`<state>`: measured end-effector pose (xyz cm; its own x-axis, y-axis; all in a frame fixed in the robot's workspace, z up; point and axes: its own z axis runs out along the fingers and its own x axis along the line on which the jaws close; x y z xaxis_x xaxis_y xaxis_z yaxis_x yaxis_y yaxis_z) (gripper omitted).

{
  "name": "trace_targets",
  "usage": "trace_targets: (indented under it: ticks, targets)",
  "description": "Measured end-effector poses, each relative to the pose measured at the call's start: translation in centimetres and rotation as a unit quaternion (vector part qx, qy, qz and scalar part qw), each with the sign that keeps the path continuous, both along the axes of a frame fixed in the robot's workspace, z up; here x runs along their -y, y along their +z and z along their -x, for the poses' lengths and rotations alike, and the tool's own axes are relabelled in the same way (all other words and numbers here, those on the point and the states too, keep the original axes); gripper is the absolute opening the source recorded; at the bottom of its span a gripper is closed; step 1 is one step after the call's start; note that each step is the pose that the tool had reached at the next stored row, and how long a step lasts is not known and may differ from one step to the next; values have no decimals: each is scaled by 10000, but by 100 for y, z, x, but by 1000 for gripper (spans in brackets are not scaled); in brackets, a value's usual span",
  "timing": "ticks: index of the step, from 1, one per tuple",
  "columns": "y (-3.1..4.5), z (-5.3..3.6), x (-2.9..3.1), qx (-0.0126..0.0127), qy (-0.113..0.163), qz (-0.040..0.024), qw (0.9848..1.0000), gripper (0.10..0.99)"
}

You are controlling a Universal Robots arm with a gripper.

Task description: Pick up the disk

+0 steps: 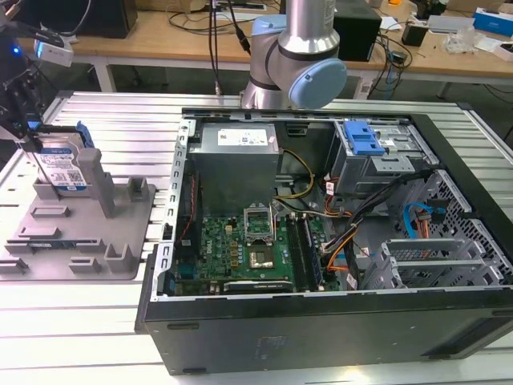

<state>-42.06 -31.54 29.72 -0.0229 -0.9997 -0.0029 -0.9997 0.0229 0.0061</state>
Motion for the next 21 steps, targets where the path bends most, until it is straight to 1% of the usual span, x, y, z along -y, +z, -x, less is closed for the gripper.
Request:
trace_targets:
  ticks: [4, 6, 12, 14, 17, 21]
  targets:
    - [0, 0, 0, 0, 0, 0, 10000, 412]
    - [0, 0, 0, 0, 0, 0, 10000, 369]
    - [1, 0, 3, 1, 0, 0, 10000, 369]
    - [28, 0, 5, 1, 0, 0, 10000, 369]
    - [92, 0, 7, 0, 0, 0, 10000, 369]
    - [203, 0, 7, 0, 0, 0, 10000, 369]
